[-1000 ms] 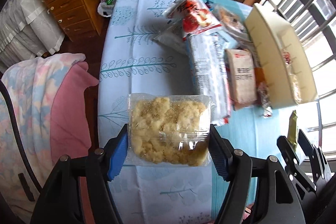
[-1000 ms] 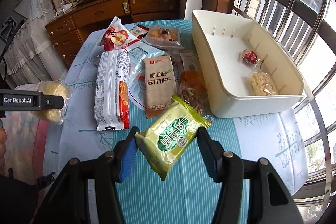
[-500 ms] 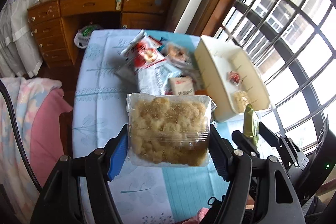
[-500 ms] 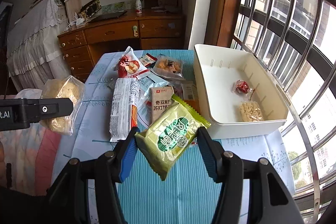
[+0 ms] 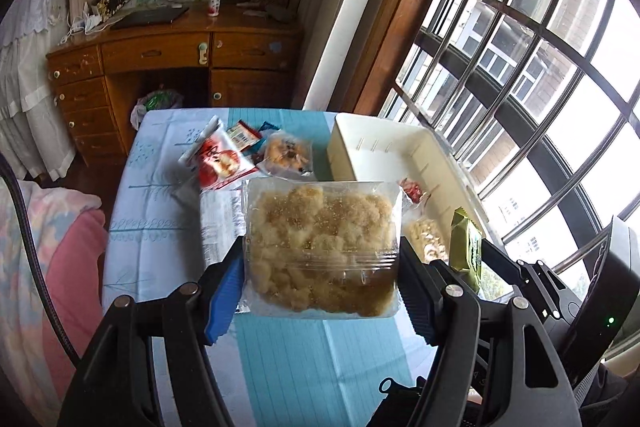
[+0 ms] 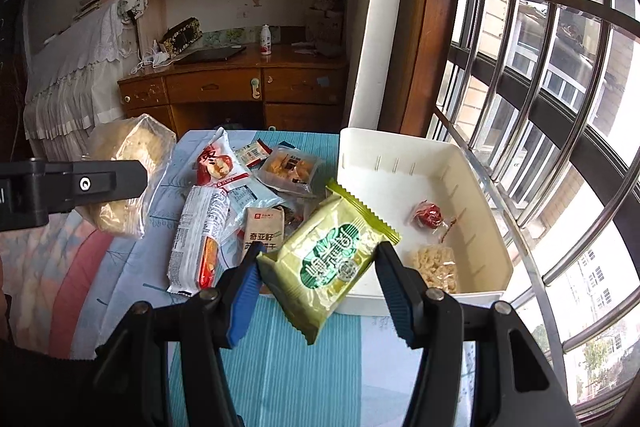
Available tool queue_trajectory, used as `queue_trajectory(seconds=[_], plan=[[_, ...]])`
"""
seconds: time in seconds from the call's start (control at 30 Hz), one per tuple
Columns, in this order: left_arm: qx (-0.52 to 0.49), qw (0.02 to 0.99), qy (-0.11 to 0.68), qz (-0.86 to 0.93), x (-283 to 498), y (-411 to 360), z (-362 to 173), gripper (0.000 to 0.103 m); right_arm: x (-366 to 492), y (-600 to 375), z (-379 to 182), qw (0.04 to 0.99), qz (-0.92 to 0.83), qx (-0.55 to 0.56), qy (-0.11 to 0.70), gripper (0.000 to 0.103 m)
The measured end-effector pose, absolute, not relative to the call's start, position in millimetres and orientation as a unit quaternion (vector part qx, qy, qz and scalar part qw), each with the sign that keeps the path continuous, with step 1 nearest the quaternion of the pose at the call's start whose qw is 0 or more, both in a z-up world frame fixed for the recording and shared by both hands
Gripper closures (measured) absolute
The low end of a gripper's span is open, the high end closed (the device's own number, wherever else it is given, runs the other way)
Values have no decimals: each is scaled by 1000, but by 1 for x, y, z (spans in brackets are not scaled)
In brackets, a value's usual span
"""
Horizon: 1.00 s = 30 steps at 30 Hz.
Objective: Organize snacks
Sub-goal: 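Carry both packs over the white tray and open both tools to release them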
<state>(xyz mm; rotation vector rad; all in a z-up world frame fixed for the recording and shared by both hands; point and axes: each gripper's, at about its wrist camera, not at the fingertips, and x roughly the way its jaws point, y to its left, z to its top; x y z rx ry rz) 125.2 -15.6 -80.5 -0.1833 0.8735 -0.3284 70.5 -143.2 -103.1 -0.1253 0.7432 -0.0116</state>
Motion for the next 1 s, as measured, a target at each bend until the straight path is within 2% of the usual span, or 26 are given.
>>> queue_trajectory(seconds=[0.53, 1.0], plan=[[-100, 893, 411, -155, 152, -137, -88, 34, 98, -244, -99, 928, 15, -114, 355, 46], [-103, 892, 421, -129, 190, -194, -97, 33, 129, -296, -104, 922, 52, -150, 352, 46]])
